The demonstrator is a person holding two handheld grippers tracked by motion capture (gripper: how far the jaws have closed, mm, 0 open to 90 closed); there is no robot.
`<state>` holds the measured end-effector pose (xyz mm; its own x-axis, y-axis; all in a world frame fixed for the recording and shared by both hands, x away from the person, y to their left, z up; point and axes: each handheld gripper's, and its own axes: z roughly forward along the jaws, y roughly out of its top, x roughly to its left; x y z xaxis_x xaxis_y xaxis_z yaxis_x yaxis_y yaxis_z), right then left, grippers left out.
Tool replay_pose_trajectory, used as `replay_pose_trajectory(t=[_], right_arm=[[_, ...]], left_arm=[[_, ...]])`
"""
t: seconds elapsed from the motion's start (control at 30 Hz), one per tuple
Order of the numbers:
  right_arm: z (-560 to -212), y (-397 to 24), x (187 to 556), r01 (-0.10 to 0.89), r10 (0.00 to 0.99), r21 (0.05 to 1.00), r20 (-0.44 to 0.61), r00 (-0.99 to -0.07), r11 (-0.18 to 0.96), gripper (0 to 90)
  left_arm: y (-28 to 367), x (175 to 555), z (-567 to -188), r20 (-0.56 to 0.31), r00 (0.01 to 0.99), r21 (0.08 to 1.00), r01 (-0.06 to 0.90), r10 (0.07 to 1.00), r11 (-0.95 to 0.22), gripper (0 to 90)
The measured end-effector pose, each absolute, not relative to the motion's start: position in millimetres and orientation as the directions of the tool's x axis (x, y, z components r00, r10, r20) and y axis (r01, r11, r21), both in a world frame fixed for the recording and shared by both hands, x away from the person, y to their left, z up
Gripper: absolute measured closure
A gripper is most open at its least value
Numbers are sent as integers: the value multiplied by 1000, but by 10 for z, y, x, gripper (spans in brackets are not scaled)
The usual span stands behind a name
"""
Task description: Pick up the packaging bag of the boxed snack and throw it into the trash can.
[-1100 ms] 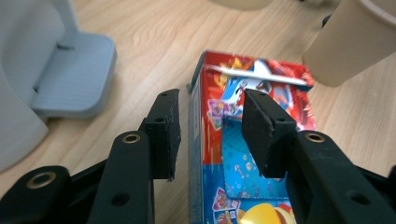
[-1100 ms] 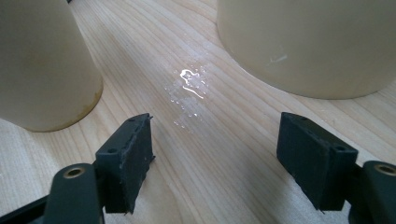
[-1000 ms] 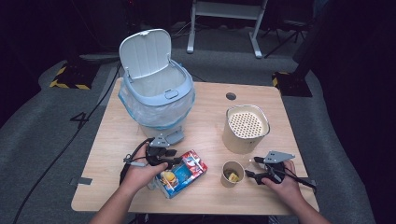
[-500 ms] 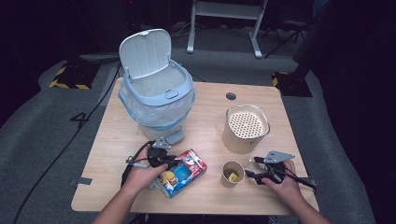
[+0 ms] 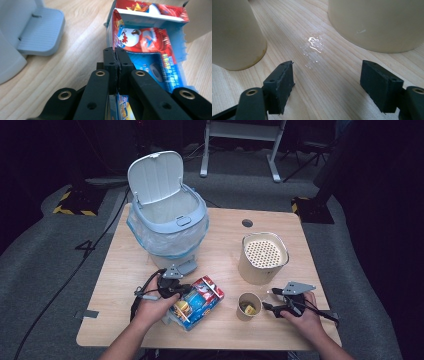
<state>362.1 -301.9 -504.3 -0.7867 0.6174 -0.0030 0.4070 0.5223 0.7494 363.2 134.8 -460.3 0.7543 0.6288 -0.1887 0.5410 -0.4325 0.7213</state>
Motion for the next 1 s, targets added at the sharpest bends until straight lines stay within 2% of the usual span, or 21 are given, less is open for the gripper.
replay_pose_trajectory(t=[0.27, 0.43, 1.0], right_arm=[[-5043, -3019, 3621, 407, 617, 749, -3, -787, 522, 269], [-5043, -3019, 3621, 407, 617, 749, -3, -787, 522, 269], [-5043, -3019, 3621, 407, 617, 749, -3, -787, 522, 268]], left_arm=[[1394, 3592, -4388, -176, 764, 799, 480, 621, -363, 888], [1467, 3582, -4111, -152, 763, 875, 399, 629, -273, 888], [1645, 3671, -3343, -96, 742, 967, 229, 663, -116, 887]])
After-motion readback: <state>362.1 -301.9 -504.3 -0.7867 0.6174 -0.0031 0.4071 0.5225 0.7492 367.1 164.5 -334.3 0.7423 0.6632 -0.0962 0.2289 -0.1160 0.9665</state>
